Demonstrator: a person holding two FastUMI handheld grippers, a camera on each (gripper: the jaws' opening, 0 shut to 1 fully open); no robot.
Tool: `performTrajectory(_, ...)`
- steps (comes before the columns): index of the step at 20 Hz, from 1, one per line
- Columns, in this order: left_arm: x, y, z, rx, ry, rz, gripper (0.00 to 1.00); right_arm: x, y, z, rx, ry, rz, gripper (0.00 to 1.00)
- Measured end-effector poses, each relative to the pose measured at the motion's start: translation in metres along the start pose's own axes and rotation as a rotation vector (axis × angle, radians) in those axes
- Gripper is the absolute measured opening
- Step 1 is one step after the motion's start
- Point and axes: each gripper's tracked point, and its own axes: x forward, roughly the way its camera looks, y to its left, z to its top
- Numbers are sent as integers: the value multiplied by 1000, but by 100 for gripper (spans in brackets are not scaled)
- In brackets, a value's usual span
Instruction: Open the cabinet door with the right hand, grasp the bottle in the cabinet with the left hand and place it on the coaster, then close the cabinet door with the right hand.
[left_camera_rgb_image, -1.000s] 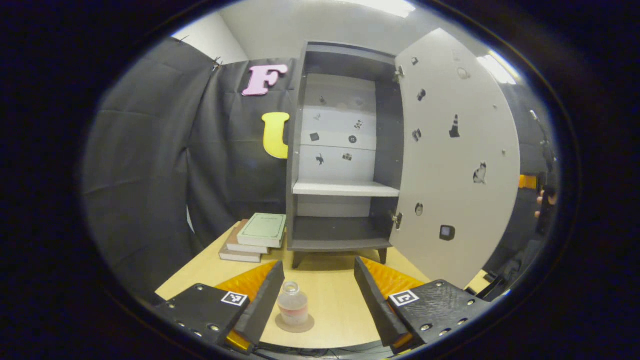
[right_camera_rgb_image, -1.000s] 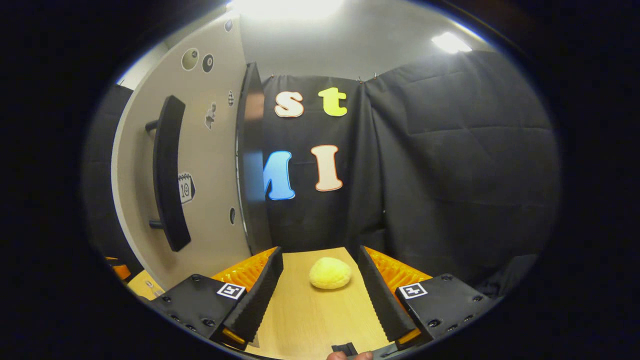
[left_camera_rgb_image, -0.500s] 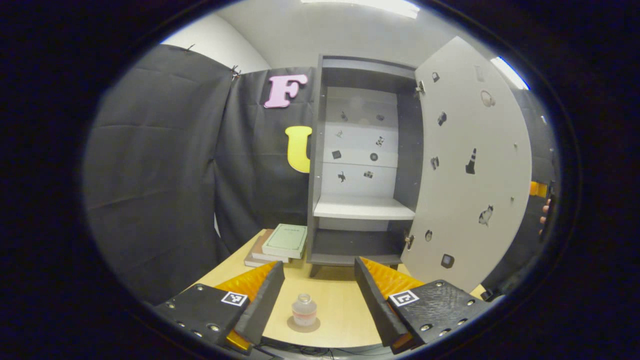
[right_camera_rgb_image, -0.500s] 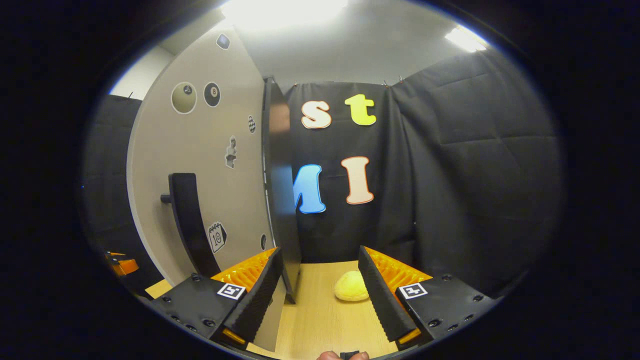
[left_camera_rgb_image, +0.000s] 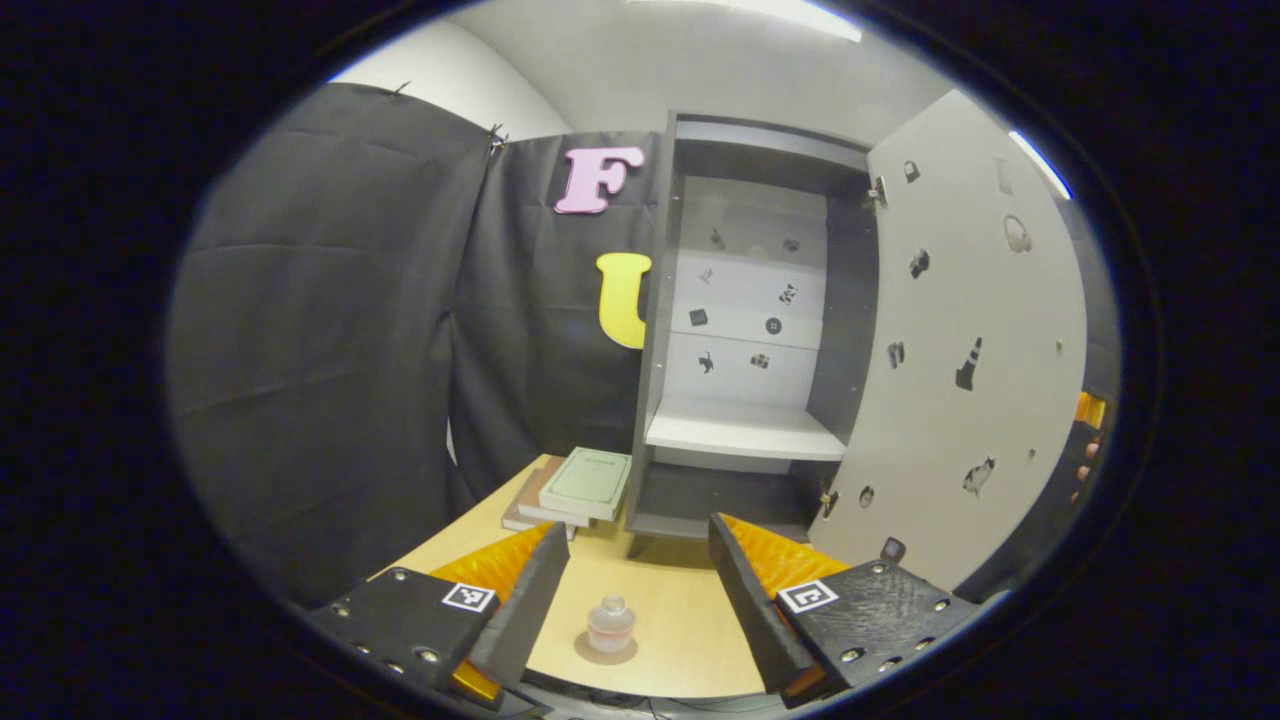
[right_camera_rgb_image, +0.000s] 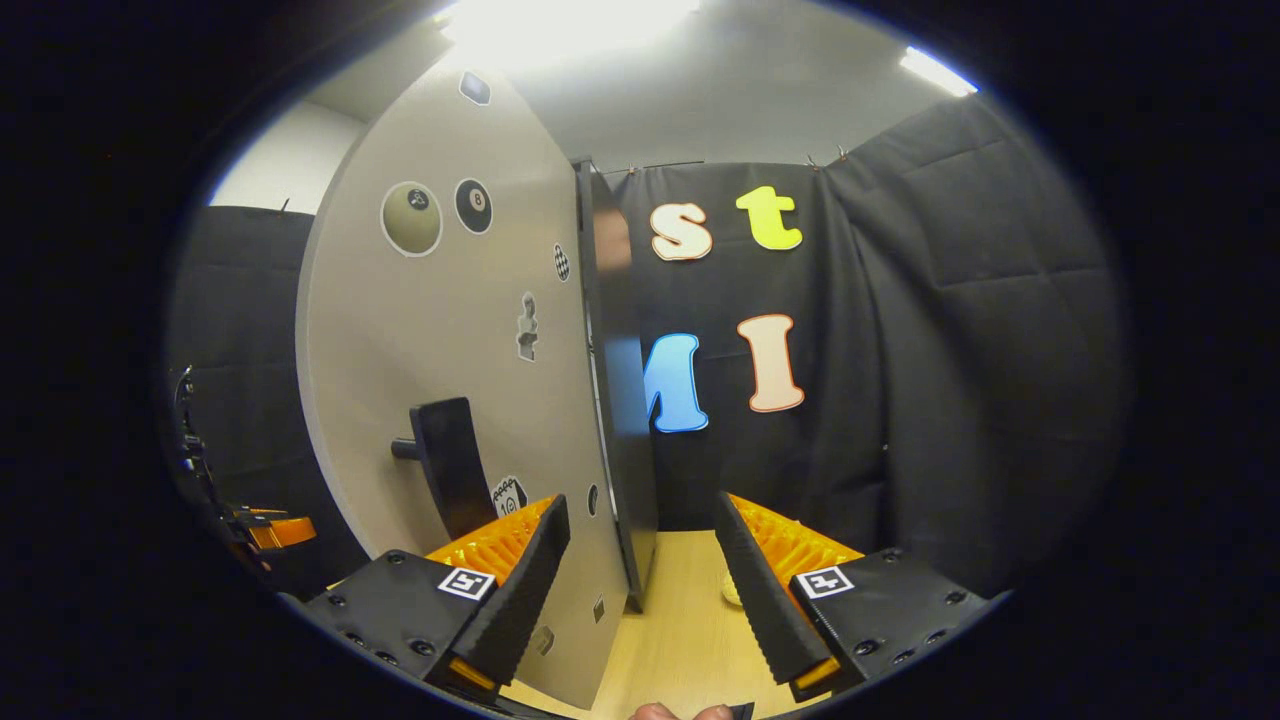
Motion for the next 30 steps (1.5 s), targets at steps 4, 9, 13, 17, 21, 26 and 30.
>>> performTrajectory(4, 28, 23, 7, 14, 0, -20, 85, 0, 18, -1, -26, 0, -30, 89)
performTrajectory(9, 65, 60, 25, 33, -11, -65, 85, 4, 65, -12, 43, 21, -64, 94)
performTrajectory(13, 90, 80, 32, 31, -17, -113, 85, 7, 104, -17, 86, 21, -91, 94)
performTrajectory(17, 103, 104, 32, 55, -32, -143, 85, 14, 125, -15, 50, 1, -143, 89)
performTrajectory(21, 109, 118, 27, 62, -55, -181, 85, 14, 146, -18, 38, -26, -189, 94)
performTrajectory(26, 116, 139, 21, 73, -42, -201, 85, 46, 177, -31, 83, 9, -174, 94)
performTrajectory(30, 116, 158, 14, 66, -25, -192, 85, 72, 199, -47, 88, 72, -134, 95)
